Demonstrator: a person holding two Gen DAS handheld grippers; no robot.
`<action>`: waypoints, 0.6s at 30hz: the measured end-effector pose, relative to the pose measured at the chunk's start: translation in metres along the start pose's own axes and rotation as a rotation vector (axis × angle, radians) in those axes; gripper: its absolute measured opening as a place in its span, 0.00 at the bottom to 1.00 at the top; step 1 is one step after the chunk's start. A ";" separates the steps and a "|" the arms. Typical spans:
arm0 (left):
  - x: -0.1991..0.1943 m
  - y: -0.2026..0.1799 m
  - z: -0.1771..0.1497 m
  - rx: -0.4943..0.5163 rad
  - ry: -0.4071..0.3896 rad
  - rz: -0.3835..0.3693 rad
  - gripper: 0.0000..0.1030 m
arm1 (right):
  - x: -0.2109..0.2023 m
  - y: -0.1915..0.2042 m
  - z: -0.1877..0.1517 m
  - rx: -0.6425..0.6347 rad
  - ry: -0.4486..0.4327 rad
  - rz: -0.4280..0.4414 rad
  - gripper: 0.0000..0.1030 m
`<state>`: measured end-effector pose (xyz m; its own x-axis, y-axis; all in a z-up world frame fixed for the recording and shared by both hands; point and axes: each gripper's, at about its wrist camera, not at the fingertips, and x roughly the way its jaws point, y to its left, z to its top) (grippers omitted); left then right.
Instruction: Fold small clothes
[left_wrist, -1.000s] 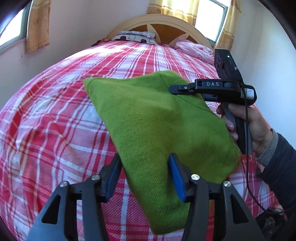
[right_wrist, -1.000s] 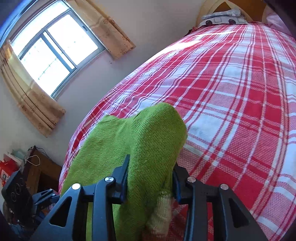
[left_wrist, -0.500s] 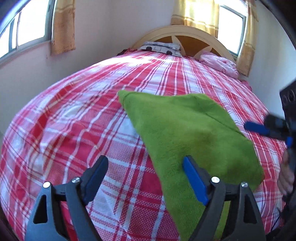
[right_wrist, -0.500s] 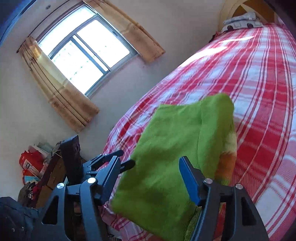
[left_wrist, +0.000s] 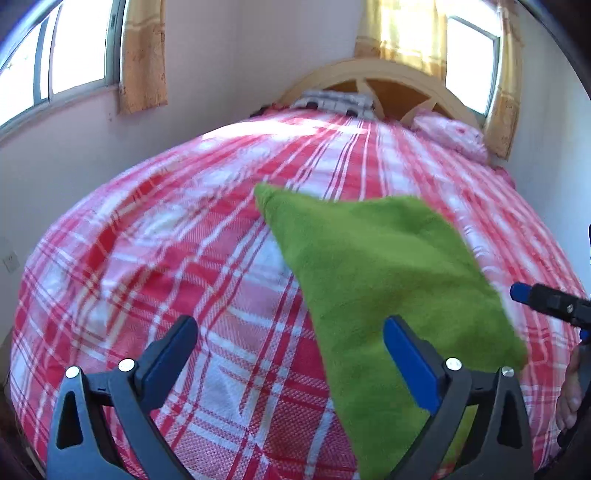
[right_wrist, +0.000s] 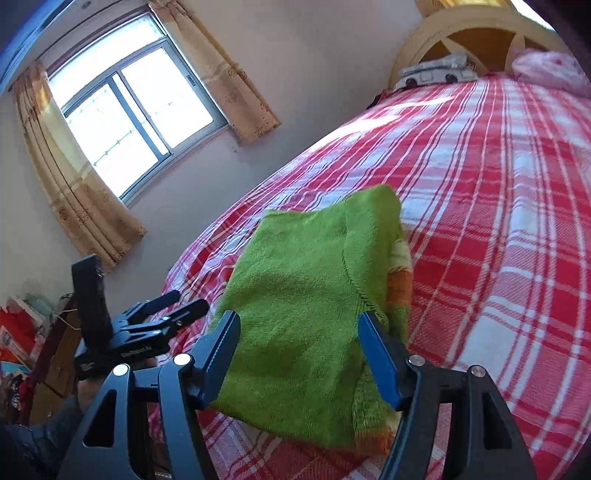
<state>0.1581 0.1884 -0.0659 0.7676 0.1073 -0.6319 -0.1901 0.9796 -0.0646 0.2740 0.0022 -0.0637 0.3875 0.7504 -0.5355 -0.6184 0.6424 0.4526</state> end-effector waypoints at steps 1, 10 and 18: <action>-0.010 -0.003 0.004 0.006 -0.030 0.001 1.00 | -0.011 0.007 -0.001 -0.024 -0.025 -0.026 0.68; -0.060 -0.024 0.023 0.067 -0.151 -0.053 1.00 | -0.068 0.031 0.002 -0.109 -0.167 -0.144 0.69; -0.071 -0.027 0.027 0.054 -0.176 -0.059 1.00 | -0.080 0.033 0.000 -0.099 -0.197 -0.154 0.70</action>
<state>0.1247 0.1593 0.0016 0.8724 0.0729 -0.4833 -0.1125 0.9922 -0.0533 0.2224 -0.0365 -0.0062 0.6021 0.6668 -0.4392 -0.6016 0.7405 0.2996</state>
